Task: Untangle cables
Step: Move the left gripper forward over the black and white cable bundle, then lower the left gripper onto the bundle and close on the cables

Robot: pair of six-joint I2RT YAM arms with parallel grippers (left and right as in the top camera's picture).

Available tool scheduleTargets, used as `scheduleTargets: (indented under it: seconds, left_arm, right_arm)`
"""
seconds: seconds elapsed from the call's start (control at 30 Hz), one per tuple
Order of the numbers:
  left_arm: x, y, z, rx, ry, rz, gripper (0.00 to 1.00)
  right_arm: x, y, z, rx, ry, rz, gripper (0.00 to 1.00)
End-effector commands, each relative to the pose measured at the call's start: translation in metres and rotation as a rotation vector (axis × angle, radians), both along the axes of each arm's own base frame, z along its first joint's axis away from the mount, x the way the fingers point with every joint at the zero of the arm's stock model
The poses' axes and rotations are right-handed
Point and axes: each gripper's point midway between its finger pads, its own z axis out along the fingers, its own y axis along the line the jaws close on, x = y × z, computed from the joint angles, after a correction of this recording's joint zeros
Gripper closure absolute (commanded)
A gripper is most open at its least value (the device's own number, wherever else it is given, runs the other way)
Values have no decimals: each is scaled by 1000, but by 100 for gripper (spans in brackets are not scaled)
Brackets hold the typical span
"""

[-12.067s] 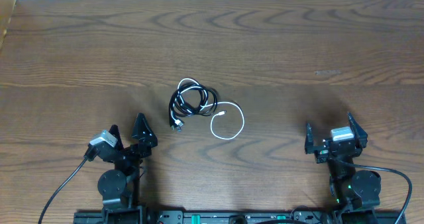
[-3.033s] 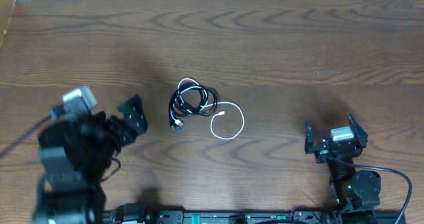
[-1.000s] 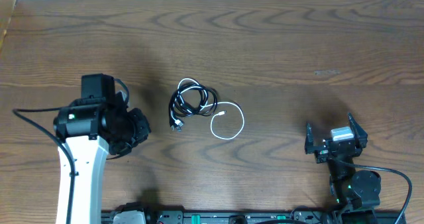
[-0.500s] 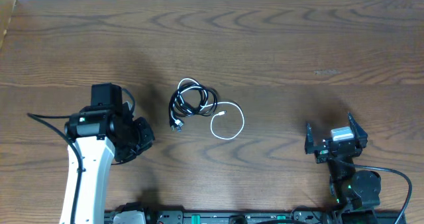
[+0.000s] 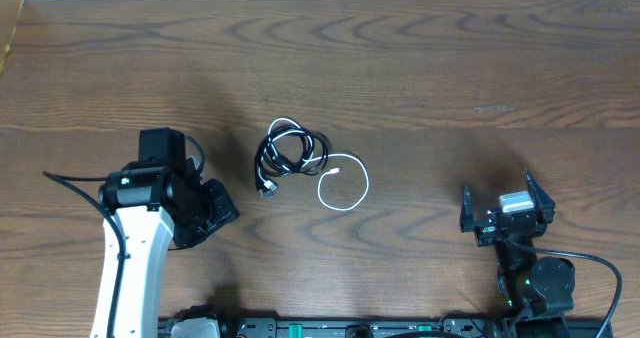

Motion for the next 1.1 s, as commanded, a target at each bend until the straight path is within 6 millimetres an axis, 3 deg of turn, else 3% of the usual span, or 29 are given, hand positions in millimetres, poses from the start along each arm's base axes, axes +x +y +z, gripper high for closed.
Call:
scheduleTargets:
  seconds: [0.0,0.37,0.9,1.07]
  left_arm:
    - [-6,-1,-7,-3,27,-4,48]
    - [1,2,-11,10,0,-3,48]
    - [77,9,8,38,-323,16,46]
    - [93,11,16,42,-400,16,34]
  right_arm:
    - [0,1,-1,-6,0,7,1]
    - [0,1,-1,-6,0,7,1]
    - [0,1,0,-5,-1,7,1]
    - [0,1,-1,-6,0,7,1]
